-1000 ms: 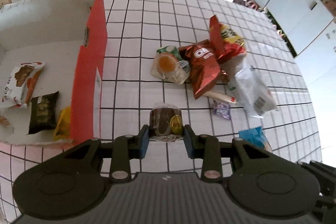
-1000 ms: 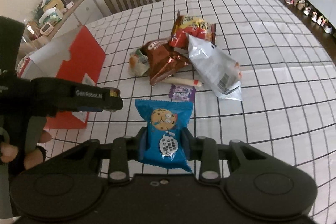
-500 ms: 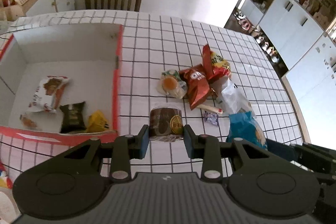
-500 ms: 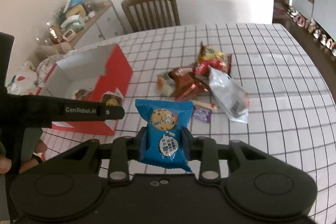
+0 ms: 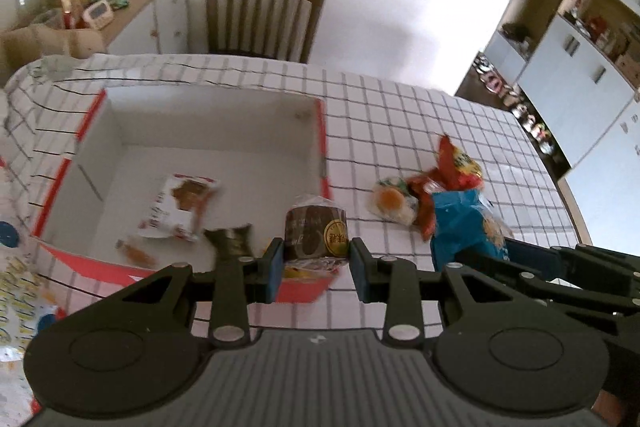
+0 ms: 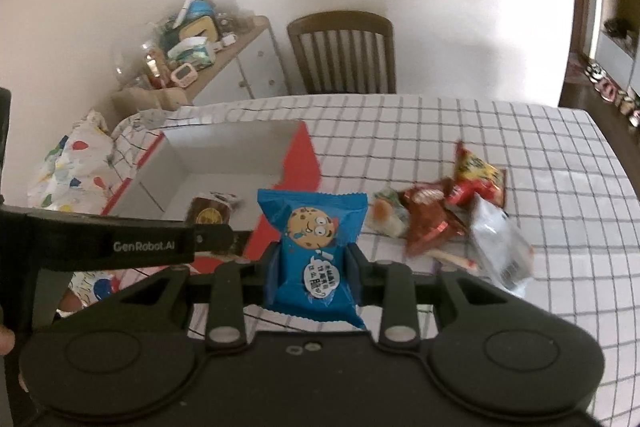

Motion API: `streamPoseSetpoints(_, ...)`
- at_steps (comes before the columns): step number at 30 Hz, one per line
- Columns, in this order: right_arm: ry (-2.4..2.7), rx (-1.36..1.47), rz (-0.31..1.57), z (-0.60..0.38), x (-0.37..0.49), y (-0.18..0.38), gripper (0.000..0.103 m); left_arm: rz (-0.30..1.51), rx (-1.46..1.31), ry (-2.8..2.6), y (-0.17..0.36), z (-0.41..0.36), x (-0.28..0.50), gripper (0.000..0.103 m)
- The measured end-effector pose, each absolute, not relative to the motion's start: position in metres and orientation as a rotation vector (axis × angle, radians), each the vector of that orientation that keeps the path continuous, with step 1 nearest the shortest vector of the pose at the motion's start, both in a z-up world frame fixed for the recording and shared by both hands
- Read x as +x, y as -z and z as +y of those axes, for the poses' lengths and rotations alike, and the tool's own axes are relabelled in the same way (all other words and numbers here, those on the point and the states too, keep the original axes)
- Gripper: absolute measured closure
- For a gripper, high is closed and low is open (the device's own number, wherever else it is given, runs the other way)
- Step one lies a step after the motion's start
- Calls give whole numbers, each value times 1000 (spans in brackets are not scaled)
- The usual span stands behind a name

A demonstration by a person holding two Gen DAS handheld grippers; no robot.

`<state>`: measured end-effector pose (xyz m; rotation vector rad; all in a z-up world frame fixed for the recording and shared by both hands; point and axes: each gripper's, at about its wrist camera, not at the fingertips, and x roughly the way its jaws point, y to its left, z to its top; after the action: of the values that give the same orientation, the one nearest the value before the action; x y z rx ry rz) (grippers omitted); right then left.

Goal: Organize snacks
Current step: 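Carry the chocolate snack and blue cookie packet over the box with both grippers, then open both grippers to drop the chocolate snack and blue packet into the box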

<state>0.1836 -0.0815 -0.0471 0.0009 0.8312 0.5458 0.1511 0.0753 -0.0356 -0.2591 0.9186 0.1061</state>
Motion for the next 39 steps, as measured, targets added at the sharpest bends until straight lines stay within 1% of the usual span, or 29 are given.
streamPoseSetpoints(14, -607, -71, 804, -2, 198, 41, 71, 900, -258, -241, 31, 159, 153, 69)
streamPoseSetpoints(27, -605, -132, 845, 56, 227, 69, 71, 982, -257, -339, 71, 219, 180, 69)
streamPoseSetpoints(39, -592, -214, 887, 91, 244, 102, 71, 1051, -261, -333, 105, 229, 205, 69)
